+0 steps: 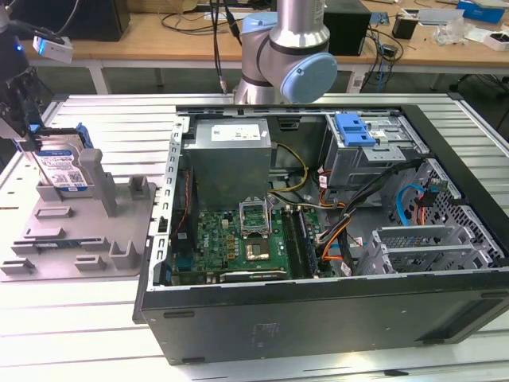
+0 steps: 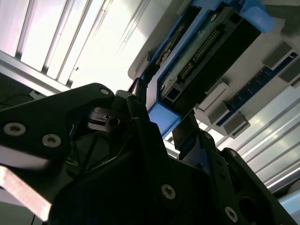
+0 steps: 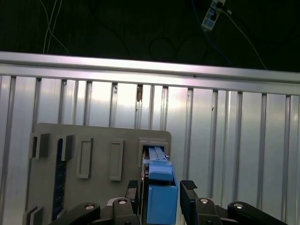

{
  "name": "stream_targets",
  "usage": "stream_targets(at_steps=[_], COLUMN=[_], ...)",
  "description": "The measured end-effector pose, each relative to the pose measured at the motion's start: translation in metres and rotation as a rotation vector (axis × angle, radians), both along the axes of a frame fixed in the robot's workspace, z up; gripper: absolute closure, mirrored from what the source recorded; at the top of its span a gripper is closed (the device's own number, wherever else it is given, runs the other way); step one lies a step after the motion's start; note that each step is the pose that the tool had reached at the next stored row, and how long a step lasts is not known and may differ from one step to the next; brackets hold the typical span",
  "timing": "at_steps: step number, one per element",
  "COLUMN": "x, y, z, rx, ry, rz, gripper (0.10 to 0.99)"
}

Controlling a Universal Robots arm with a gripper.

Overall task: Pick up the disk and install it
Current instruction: 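Pick up the disk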

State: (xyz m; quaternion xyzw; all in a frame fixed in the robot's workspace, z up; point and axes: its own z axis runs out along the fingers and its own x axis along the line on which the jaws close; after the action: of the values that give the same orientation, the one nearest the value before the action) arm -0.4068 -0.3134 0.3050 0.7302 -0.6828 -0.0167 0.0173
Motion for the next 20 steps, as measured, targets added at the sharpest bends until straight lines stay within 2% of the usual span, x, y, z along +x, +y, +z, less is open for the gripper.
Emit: stream_targets(at_steps=[3, 9, 14, 20], x=[0.0000, -0.0005, -0.0043, -0.0046], y=[0.0000, 0.0007, 0.0007, 0.0008], z=[-0.0006, -0.0018, -0.0019, -0.0019], rx=[0.000, 0.000, 0.000, 0.000], ry=[-0.0004, -0.0137, -0.0143, -0.0144], rz=[-0.001, -0.002, -0.003, -0.008], gripper=[0.604, 0.604, 0.604, 0.604])
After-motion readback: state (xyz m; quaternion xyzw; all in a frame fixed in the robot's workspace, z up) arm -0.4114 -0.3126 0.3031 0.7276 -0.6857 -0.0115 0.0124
